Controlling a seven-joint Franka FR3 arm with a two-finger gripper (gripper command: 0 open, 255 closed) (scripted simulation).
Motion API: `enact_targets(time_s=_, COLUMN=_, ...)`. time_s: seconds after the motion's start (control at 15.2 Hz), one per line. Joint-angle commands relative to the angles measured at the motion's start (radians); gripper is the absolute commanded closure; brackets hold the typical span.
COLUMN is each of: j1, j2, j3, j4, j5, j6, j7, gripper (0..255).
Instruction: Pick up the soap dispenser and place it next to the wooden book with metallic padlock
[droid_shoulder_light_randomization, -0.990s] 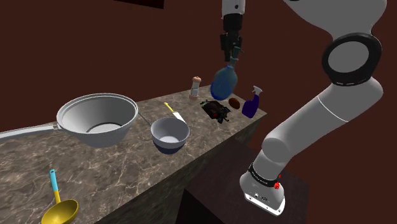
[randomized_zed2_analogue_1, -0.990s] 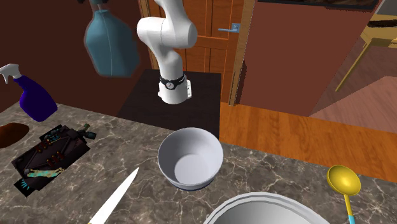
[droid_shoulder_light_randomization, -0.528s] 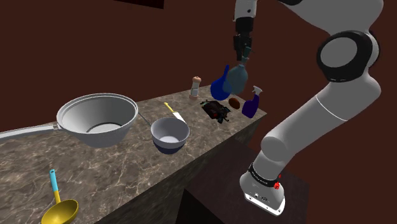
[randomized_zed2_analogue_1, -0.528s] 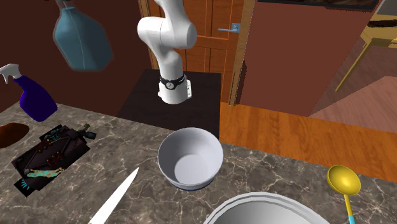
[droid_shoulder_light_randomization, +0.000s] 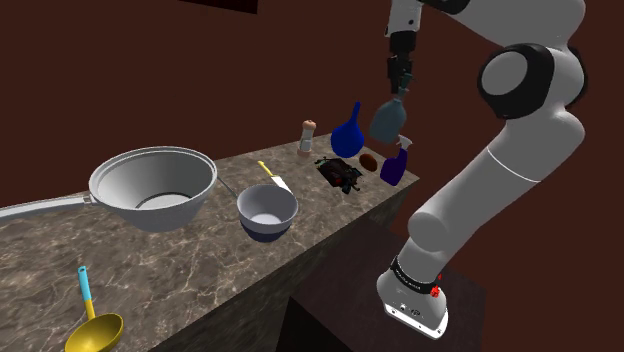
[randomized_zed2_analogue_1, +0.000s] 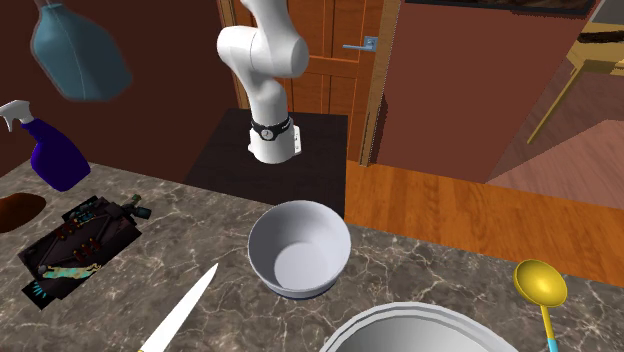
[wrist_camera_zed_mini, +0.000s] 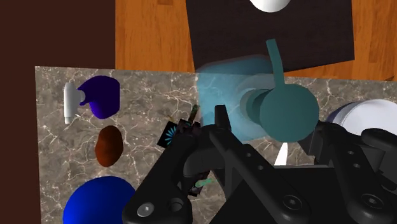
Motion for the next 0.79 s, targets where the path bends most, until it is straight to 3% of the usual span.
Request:
enact_targets(time_s=0.0, j1=-0.019, j2=0.030, j3=-0.034, j4=0.030, j5=-0.018, j6=0.006, j7=-0.062, gripper=255)
enact_targets(time_s=0.4, j1=-0.088, j2=0.163, j3=-0.131, j4=0.172, j5=-0.041, j6=0.018, j7=-0.244, gripper=255)
enact_targets(time_s=0.73, j1=-0.169, j2=0.315, j3=-0.203, j4=0.343, j5=-0.021, j6=0.013, j7=-0.398, gripper=255)
